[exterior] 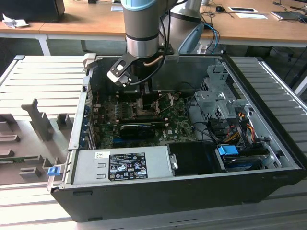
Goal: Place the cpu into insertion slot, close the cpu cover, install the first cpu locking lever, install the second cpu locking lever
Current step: 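Place the cpu into insertion slot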
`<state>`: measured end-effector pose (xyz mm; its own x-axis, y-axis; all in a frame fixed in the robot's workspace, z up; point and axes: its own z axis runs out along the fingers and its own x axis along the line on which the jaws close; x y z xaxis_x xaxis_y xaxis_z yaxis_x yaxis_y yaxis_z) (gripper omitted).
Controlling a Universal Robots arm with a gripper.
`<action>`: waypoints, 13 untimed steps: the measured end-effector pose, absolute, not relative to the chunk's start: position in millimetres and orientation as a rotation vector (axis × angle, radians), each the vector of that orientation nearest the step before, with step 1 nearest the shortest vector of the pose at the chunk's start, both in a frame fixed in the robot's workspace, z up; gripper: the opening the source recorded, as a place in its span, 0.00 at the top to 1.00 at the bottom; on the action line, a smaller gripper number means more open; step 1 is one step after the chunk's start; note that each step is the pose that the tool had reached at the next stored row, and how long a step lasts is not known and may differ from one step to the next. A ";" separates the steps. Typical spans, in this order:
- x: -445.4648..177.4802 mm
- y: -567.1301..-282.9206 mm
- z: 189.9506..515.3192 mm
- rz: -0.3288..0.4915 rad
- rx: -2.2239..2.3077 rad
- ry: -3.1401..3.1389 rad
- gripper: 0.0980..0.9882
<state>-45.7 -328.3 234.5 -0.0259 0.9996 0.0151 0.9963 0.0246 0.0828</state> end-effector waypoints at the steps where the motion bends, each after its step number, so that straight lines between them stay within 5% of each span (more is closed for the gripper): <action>1: -45.1 -327.9 233.9 0.108 2.159 2.214 0.52; 13: -43.7 -326.0 222.6 0.107 2.159 2.214 0.52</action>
<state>-43.7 -326.0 222.6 -0.0256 0.9996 0.0142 0.9963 0.0243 0.0826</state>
